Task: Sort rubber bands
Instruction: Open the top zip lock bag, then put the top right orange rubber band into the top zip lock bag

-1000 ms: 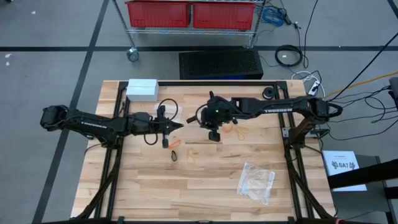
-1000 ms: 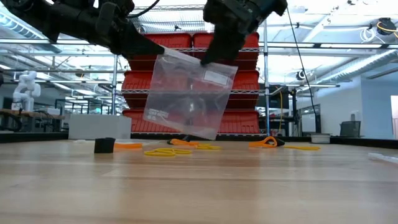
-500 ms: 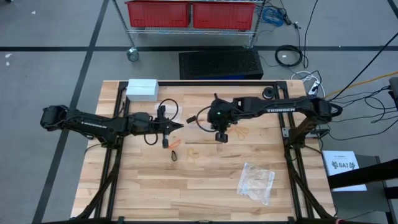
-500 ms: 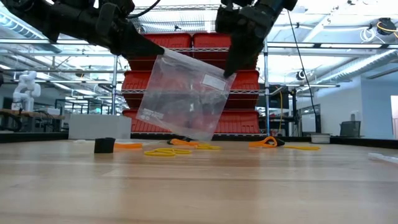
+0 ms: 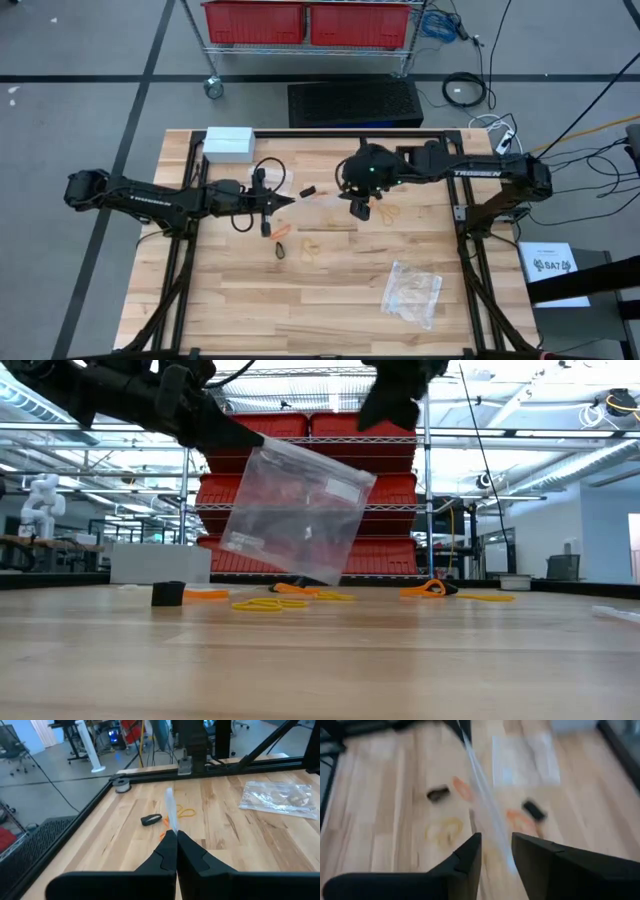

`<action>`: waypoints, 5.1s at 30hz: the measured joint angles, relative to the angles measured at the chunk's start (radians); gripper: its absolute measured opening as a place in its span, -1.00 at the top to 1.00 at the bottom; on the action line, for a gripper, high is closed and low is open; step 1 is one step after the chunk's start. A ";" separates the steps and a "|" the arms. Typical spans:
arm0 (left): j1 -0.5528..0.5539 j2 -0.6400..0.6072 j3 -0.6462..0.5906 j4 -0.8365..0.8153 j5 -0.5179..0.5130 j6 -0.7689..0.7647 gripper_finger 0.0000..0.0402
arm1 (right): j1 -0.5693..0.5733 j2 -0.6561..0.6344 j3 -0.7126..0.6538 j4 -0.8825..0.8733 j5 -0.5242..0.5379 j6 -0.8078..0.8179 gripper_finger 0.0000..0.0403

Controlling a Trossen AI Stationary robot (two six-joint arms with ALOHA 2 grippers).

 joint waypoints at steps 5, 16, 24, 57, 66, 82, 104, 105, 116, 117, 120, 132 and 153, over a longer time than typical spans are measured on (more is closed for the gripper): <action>0.001 0.001 0.000 0.030 0.008 0.005 1.00 | 0.000 0.069 0.001 0.136 -0.001 -0.089 0.68; 0.004 0.001 0.000 0.026 0.016 -0.013 1.00 | 0.003 0.177 0.000 0.181 0.006 -0.169 0.99; 0.027 0.002 0.000 0.008 0.018 -0.039 1.00 | 0.007 0.152 0.000 0.226 0.039 -0.154 1.00; 0.027 0.003 0.000 0.005 0.019 -0.067 1.00 | 0.016 0.192 0.001 0.221 -0.048 -0.089 1.00; 0.027 0.002 0.000 0.007 0.019 -0.067 1.00 | 0.016 0.209 0.001 0.234 -0.049 -0.076 1.00; 0.027 0.032 0.000 0.031 0.019 -0.070 1.00 | 0.008 0.320 0.032 0.307 -0.120 -0.041 1.00; 0.013 0.064 0.002 0.085 0.014 -0.066 1.00 | -0.005 0.355 0.023 0.373 -0.073 -0.039 0.55; 0.013 0.064 0.002 0.089 0.013 -0.066 1.00 | -0.005 0.355 0.023 0.383 -0.077 -0.035 0.46; 0.013 0.064 0.002 0.133 -0.005 -0.066 1.00 | 0.001 0.333 0.023 0.384 -0.075 -0.033 0.08; 0.013 0.064 0.002 0.132 -0.007 -0.066 1.00 | 0.001 0.325 0.023 0.375 -0.075 -0.033 0.09; 0.013 0.064 0.002 0.126 -0.009 -0.066 1.00 | 0.001 0.300 0.023 0.326 -0.074 -0.034 0.08; 0.040 0.090 0.002 0.116 -0.009 -0.066 1.00 | 0.001 0.159 0.023 0.224 -0.071 -0.077 0.04; 0.040 0.071 0.000 0.077 -0.014 -0.064 1.00 | -0.068 0.079 -0.387 0.134 0.005 -0.063 0.04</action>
